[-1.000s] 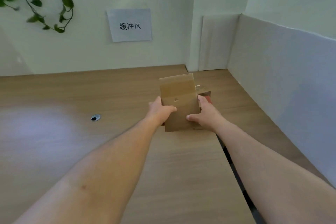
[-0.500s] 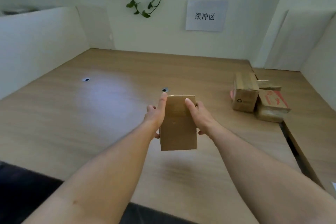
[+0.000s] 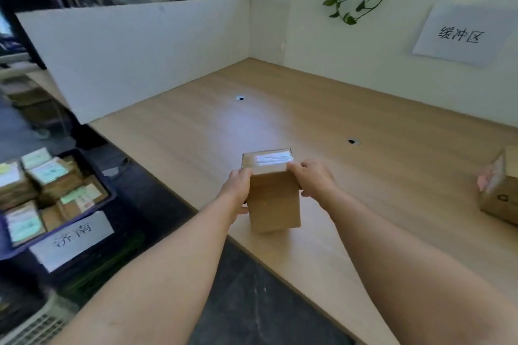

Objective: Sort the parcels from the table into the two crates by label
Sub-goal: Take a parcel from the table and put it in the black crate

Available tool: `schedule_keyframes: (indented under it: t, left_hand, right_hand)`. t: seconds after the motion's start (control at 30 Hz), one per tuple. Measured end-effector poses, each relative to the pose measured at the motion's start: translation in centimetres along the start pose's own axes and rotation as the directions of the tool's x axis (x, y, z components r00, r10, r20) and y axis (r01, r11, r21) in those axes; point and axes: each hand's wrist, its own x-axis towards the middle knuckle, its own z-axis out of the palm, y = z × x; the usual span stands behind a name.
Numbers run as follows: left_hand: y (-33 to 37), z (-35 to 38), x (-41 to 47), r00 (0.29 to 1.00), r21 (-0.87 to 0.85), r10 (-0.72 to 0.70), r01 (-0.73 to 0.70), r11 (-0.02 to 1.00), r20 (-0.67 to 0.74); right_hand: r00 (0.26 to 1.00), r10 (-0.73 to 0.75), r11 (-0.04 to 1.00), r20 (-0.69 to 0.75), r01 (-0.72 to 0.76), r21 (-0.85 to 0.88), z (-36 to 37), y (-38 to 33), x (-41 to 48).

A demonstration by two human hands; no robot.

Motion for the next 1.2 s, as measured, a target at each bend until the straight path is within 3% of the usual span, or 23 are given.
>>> schedule_keyframes:
  t: [0.17,0.3,0.57,0.87,1.13,1.2]
  left_hand:
    - [-1.4,-4.1,0.3,0.985,0.042,0.008,-0.001,0.999,-0.172]
    - [-1.4,-7.8,0.4,0.953,0.129,0.009,0.032,0.991,-0.304]
    - [-0.5,-11.9,-1.1,0.948,0.172,-0.115,0.171,0.97,-0.298]
    - [-1.6,-16.1,-2.2,0.855,-0.047,-0.144,0.139,0.989,-0.498]
    - [-5.1,-20.9,-3.9,0.668,-0.059,-0.139,0.141,0.988,-0.731]
    - [-6.2,-22.3,-4.5,0.677,-0.11,-0.163,0.121,0.987,-0.718]
  right_hand:
    - [0.976,-0.022,0.998,0.215,0.009,0.063,4.0,-2.1,1.6]
    - [0.906,-0.063,0.998,0.418,0.054,0.033,6.6,-4.2,2.4]
    - [0.713,-0.084,0.989,0.696,0.142,-0.026,9.3,-7.9,5.3]
    - [0.608,-0.235,0.943,0.758,0.331,0.027,14.6,-12.6,6.4]
    - [0.563,-0.415,0.879,0.714,0.449,0.157,21.9,-14.5,3.5]
    - [0.517,-0.441,0.855,0.734,0.489,0.169,23.2,-15.1,2.7]
